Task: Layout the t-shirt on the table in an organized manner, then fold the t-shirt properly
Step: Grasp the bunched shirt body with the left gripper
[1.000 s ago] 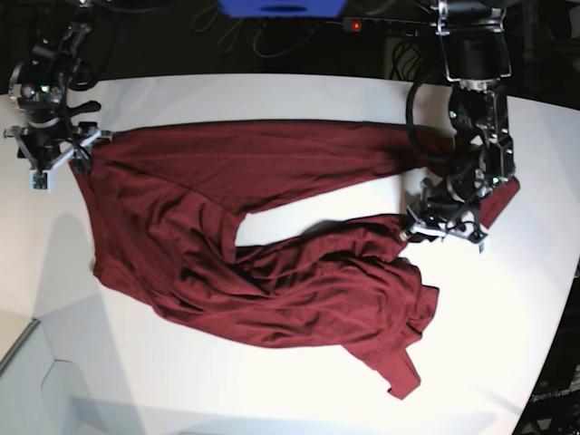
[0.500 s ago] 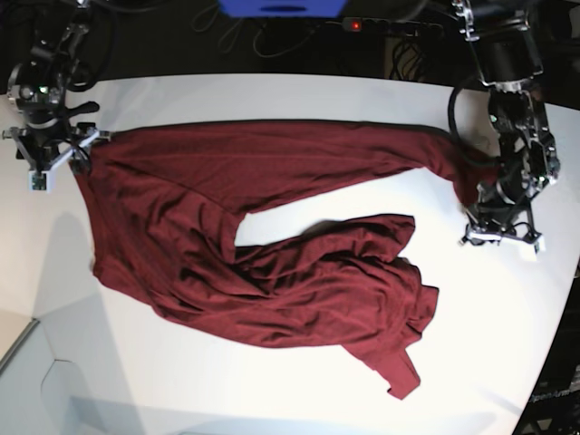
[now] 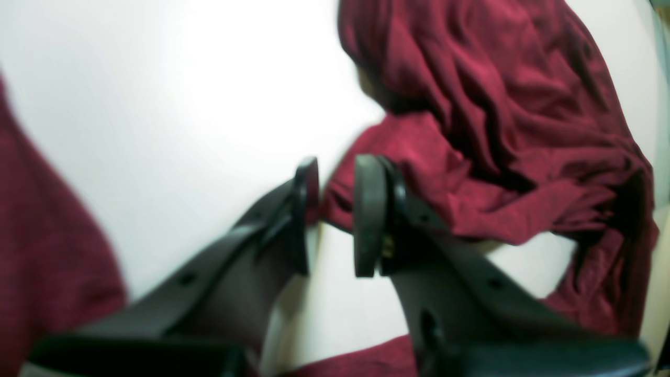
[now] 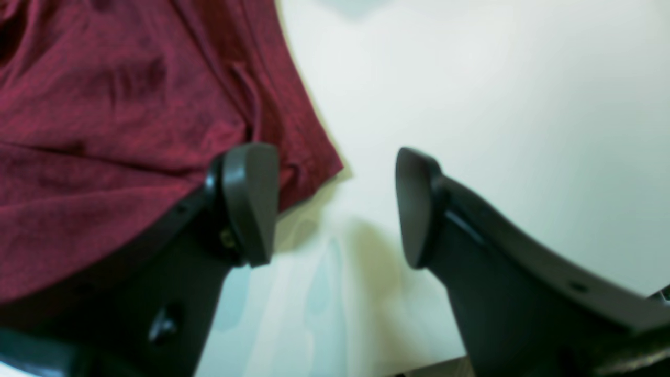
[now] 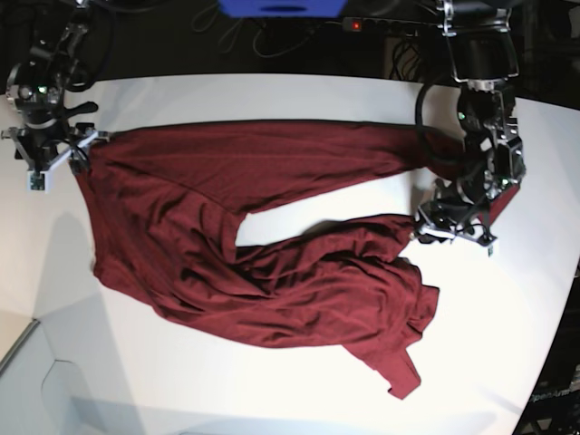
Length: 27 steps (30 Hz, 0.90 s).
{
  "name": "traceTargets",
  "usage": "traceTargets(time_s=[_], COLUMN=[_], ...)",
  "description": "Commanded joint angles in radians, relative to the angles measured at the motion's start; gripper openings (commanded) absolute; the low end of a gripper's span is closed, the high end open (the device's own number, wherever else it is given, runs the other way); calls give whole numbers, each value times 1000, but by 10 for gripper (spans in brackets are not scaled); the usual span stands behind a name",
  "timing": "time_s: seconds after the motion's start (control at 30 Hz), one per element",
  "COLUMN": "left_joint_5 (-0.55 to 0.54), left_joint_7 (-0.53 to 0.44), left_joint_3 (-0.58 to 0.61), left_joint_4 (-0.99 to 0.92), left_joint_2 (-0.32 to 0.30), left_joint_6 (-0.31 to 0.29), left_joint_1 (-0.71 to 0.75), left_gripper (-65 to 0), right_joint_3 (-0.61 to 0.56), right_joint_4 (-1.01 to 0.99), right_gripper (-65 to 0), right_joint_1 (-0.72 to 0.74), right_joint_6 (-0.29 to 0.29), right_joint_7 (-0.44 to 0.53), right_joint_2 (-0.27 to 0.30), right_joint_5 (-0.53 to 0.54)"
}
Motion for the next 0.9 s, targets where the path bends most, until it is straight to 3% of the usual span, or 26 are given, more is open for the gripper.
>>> traceTargets(time_s=[0.0, 0.33, 0.53, 0.87], left_joint_5=[-9, -15, -14, 2], left_joint_7=[-8, -5, -14, -19], left_joint_3=[-3, 52, 53, 55], left_joint_4=[15, 22, 22, 11], left_joint_2=[-8, -5, -3, 0], left_joint_6=[-7, -1, -5, -4], left_joint_1=[-20, -23, -23, -28], left_gripper=[-529, -509, -322, -322], right_joint_3=[4, 4, 4, 4], right_joint_4=[16, 16, 16, 14], right_gripper=[-292, -292, -292, -292], right_joint_1=[7, 7, 21, 21], right_joint_6=[3, 3, 3, 3], right_joint_7=[23, 23, 23, 23], right_joint_2=[13, 13, 13, 13], right_joint_5=[5, 5, 5, 5])
